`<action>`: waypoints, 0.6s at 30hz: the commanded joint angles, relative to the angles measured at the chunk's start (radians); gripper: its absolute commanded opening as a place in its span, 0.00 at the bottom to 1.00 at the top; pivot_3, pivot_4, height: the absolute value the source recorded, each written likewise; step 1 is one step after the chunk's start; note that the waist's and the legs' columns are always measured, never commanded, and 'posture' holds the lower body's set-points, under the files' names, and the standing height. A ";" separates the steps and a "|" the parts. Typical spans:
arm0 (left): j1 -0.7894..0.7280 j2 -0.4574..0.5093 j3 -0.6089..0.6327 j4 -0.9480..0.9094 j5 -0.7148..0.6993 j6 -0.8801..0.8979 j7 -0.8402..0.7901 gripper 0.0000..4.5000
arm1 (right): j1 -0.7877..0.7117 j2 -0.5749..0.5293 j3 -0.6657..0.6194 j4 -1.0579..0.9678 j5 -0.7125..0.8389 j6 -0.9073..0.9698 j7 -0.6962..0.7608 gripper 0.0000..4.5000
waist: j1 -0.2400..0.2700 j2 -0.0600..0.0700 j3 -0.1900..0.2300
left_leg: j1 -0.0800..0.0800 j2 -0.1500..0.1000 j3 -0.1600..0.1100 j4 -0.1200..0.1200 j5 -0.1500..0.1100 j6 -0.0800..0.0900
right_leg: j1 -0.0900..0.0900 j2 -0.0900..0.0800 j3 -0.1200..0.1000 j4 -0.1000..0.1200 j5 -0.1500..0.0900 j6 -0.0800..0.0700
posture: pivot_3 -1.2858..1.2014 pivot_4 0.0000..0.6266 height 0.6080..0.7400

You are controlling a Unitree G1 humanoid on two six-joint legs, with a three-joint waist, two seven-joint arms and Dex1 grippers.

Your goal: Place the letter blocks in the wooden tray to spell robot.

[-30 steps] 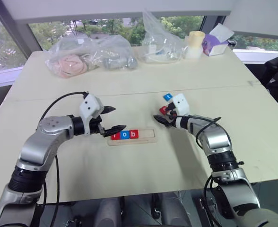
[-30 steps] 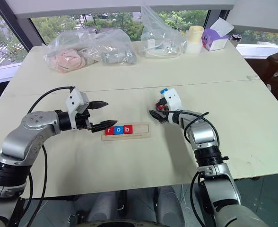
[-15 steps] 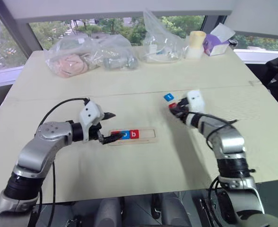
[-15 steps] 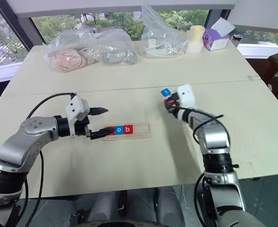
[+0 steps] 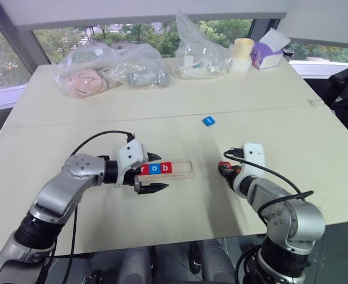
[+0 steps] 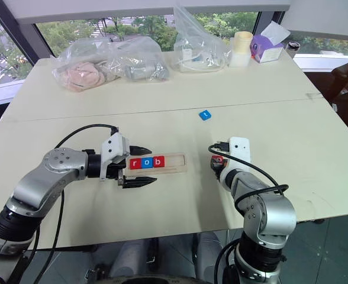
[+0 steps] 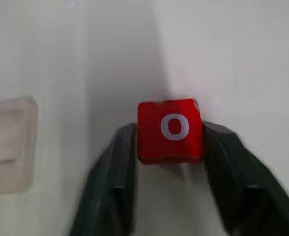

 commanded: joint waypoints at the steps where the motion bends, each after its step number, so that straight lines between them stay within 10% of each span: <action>1: -0.007 0.009 0.004 -0.011 0.007 -0.023 -0.013 1.00 | 0.005 0.015 0.005 -0.053 0.000 0.027 -0.009 0.79 | 0.001 0.000 0.000 | 0.000 0.000 0.000 -0.001 0.000 0.000 | 0.000 0.000 0.000 -0.001 0.000 0.000 | 0.52 0.24 1.00; 3: -0.005 0.012 0.009 -0.013 0.007 -0.019 -0.016 1.00 | -0.010 -0.020 0.000 -0.061 0.005 0.013 0.007 0.99 | 0.002 0.000 0.000 | -0.001 0.000 0.000 -0.001 0.000 0.000 | 0.000 0.000 0.000 -0.002 0.000 0.000 | 0.52 0.24 1.00; 8: -0.015 0.021 0.011 -0.002 0.009 -0.013 -0.031 1.00 | -0.022 -0.298 -0.003 0.056 0.056 -0.300 0.198 0.99 | 0.001 0.000 0.000 | -0.005 -0.002 0.001 0.000 0.000 0.000 | 0.000 -0.001 0.000 -0.008 0.001 0.002 | 0.52 0.24 1.00; 12: -0.023 0.092 0.025 -0.009 -0.027 -0.016 -0.140 1.00 | 0.056 -0.642 0.014 0.277 0.171 -0.745 0.768 0.99 | 0.000 -0.001 0.001 | -0.006 -0.002 0.002 -0.003 0.000 0.001 | 0.000 0.000 0.000 -0.011 0.002 0.003 | 0.52 0.24 1.00; 18: -0.041 0.154 0.043 -0.032 -0.048 -0.021 -0.210 1.00 | 0.006 -0.865 0.136 0.661 0.119 -1.174 1.101 0.99 | 0.000 -0.002 0.001 | -0.004 -0.003 0.002 -0.009 0.000 0.001 | 0.000 0.002 0.000 -0.014 0.001 0.004 | 0.52 0.24 1.00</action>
